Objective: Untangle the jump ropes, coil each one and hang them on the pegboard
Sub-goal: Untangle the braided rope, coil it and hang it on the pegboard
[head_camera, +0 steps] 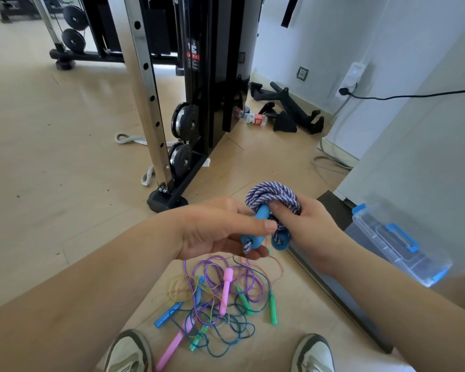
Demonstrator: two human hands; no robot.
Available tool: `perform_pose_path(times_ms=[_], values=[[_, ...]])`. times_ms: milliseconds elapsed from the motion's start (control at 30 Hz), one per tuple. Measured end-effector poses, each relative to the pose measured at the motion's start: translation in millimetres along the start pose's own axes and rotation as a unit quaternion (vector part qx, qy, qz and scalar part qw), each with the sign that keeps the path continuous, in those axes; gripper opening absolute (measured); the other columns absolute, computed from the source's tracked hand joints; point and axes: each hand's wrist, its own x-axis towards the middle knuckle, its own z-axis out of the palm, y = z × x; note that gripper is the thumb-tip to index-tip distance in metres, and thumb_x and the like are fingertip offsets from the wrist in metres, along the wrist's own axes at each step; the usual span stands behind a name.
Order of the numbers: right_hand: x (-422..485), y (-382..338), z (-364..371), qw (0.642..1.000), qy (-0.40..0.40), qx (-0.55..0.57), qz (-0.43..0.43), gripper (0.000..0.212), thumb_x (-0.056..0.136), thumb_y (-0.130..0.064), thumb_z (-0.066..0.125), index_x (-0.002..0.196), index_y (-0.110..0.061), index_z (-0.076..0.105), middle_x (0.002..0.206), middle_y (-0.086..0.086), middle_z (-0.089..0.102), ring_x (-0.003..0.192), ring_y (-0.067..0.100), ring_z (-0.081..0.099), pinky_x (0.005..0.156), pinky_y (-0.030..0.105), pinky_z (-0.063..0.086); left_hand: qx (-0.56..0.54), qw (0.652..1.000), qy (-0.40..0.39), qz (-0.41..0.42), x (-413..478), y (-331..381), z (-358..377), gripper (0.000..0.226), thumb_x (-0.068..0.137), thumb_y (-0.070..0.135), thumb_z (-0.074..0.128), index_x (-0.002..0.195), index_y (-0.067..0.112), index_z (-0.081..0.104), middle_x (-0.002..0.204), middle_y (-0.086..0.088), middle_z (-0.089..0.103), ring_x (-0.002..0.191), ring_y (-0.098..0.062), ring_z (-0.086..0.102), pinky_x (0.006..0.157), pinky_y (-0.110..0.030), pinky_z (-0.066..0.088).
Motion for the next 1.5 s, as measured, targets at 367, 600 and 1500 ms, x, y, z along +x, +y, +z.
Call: perform_pose_path(times_ms=[367,600,1500], values=[[1.0,-13.0,-2.0,0.999,0.028,0.030,0.014,0.018,0.105,-0.022,0.059,0.108,-0.012,0.073,0.100,0.007,0.077,0.092,0.018,0.069,0.084,0.035,0.058,0.169,0.953,0.219,0.127,5.3,-3.2,17.1,0.034,0.086,0.032,0.081,0.110,0.013,0.066,0.096,-0.003,0.077,0.070,-0.020,0.076,0.043,-0.024,0.050],[-13.0,-28.0,-12.9,0.986,-0.112,0.122,0.032,0.021,0.107,-0.011,0.049,0.113,-0.006,0.068,0.099,0.012,0.078,0.087,0.022,0.074,0.072,0.031,0.059,0.116,0.971,0.154,0.141,6.3,-5.2,-0.2,0.076,0.068,0.029,0.096,0.131,0.032,0.054,0.141,0.010,0.060,0.121,0.001,0.061,0.095,-0.029,0.058],[-15.4,-24.0,-23.5,0.978,-0.189,0.086,0.005,0.047,0.072,-0.007,0.082,0.116,0.002,0.066,0.104,0.014,0.077,0.094,0.024,0.072,0.086,0.035,0.060,0.206,0.923,0.294,0.136,19.3,-11.8,0.5,0.016,0.083,0.018,0.075,0.089,0.008,0.063,0.083,-0.020,0.069,0.069,-0.025,0.066,0.071,-0.047,0.063]])
